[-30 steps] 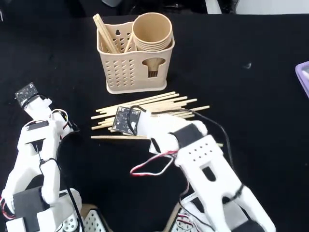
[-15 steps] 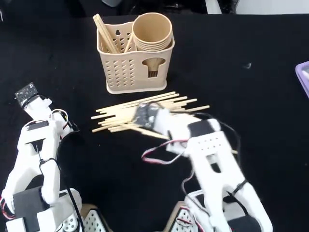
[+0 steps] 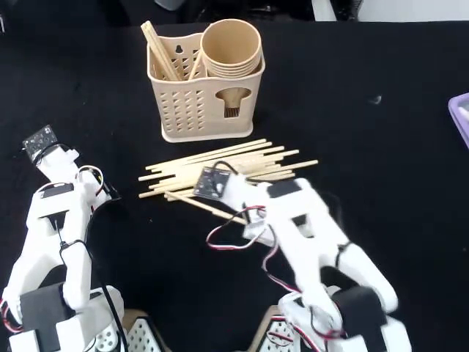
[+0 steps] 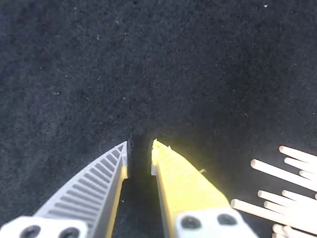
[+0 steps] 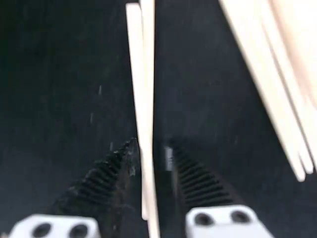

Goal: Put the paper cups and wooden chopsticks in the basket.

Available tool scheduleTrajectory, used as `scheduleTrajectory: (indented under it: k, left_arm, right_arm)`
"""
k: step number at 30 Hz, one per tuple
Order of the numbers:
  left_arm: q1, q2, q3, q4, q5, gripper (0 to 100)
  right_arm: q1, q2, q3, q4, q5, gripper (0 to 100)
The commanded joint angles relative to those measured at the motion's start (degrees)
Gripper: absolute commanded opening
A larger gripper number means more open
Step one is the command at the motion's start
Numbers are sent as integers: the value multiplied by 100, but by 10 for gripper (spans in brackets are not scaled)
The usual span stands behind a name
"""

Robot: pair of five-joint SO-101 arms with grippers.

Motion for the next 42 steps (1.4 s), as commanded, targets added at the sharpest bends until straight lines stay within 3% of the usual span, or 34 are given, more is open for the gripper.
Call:
scheduleTrajectory:
  k: [1, 18, 21, 23, 26, 30, 38, 42]
  left_arm:
    - [-31, -62, -286, 35, 9, 93]
    - [-22, -70, -286, 35, 9, 93]
    - [-22, -70, -277, 35, 9, 93]
    - [-22, -70, -277, 35, 9, 93]
    - [-22, -70, -277, 35, 9, 93]
    - [-40, -70, -277, 35, 9, 93]
    - [-31, -70, -277, 35, 9, 93]
    - [-13, -53, -277, 18, 9, 93]
  right_arm:
    - [-360, 374, -453, -334, -308, 122]
    - [-369, 1200, -901, -308, -527, 119]
    - [-440, 1209, -901, 167, 9, 13]
    - [-501, 1200, -875, 501, 299, 22]
    - [-369, 1051, -954, 659, 141, 11]
    - [-149, 154, -1068, 844, -62, 10]
    - [-158, -3011, -1745, 2277, -431, 10]
    - [-167, -4233, -2352, 2136, -1284, 10]
